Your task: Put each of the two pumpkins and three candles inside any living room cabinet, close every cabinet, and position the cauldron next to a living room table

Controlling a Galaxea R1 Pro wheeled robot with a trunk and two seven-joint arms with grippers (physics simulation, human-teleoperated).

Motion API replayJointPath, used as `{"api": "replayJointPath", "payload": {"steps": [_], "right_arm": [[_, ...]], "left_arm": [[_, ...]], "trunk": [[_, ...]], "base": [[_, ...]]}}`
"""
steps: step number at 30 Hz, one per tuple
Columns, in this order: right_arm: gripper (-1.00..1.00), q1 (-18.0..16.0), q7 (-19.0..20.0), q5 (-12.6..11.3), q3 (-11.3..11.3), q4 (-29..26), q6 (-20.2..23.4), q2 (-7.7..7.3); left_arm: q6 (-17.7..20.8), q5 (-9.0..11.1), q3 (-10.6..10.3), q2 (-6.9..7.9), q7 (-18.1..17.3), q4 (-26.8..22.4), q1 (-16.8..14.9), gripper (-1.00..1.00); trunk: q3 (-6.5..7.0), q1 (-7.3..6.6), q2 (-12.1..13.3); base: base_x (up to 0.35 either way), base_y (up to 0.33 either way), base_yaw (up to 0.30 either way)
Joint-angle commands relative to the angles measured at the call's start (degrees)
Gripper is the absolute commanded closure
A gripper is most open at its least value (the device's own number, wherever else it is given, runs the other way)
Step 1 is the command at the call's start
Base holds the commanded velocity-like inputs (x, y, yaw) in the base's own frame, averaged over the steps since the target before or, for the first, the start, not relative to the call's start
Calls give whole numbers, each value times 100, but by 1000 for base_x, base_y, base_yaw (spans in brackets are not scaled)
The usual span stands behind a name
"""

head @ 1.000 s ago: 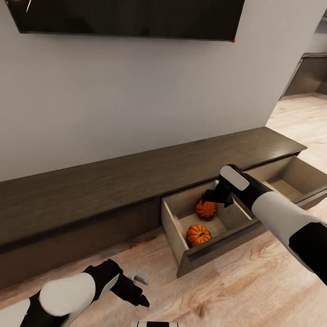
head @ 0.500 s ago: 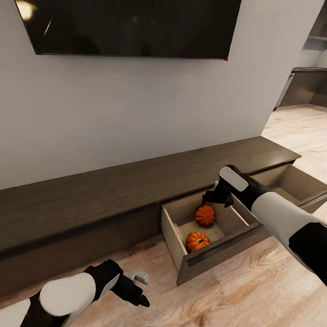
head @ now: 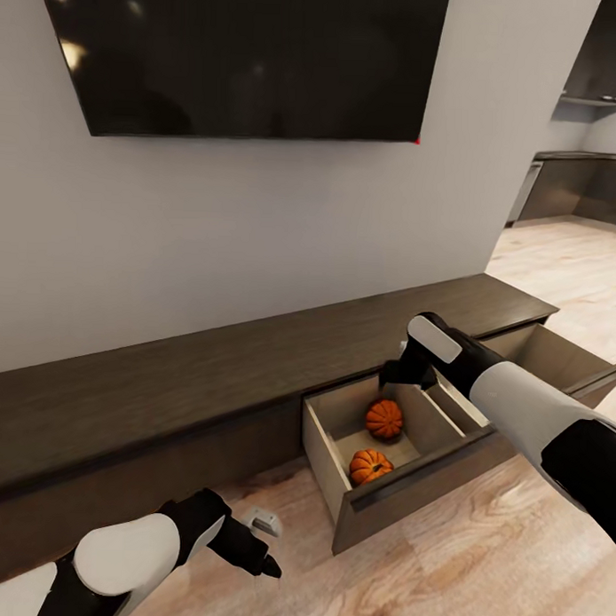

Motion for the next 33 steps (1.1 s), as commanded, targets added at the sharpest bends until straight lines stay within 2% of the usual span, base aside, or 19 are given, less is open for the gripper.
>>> {"api": "replayJointPath", "payload": {"steps": [1,11,17,21,23,25,26,27,29,30,31,32,33], "right_arm": [[-100,-7,-58,-45,38,-29,1,-19],[-100,-7,-71,-25,43,-105,-24,-26],[-100,-7,-305,-28,250,-800,-31,-113],[-100,-7,-629,-61,317,-1286,-101,-266],[-100,-7,-749,-58,334,-1551,-267,-393],[-100,3,-834,-54,357,-1909,-657,-661],[-100,8,-845,-53,364,-2012,-766,-748],[-100,18,-860,-52,380,-2247,-979,-943],[-100,28,-865,-51,453,-2518,-1183,-1166],[-100,35,-873,-50,627,-2834,-1403,-1411],[-100,37,-880,-50,746,-3015,-1533,-1544],[-100,40,-894,-48,1027,-3409,-1851,-1823],[-100,41,-905,-47,1179,-3614,-2039,-1964]], "left_arm": [[37,60,-42,7,-10,6,-4,-100],[42,60,-44,5,9,7,-4,-100],[45,60,-44,3,29,7,-4,-100],[45,60,-44,3,33,9,-4,-100],[45,60,-46,3,35,9,-4,-100],[45,61,-48,3,39,13,-4,-100],[43,63,-47,3,42,13,-4,-100],[44,65,-49,6,45,14,-4,-100],[41,66,-49,8,47,15,-4,-100],[40,67,-47,13,47,15,-4,-100],[39,68,-47,16,46,15,-4,-100],[38,68,-44,21,46,15,-4,-100],[38,68,-42,22,46,15,-4,-100]], "trunk": [[17,-3,0],[239,-29,13],[372,-45,21],[460,-55,26],[505,-60,29],[549,-65,32],[571,-68,33],[593,-70,34],[638,-76,37],[660,-78,38],[682,-81,40],[704,-83,41],[726,-86,42]], "base": [[0,0,0],[0,0,0],[0,0,0],[0,0,0],[0,0,0],[0,0,0],[0,0,0],[0,0,0],[0,0,0],[0,0,0],[0,0,0],[0,0,0],[0,0,0]]}}
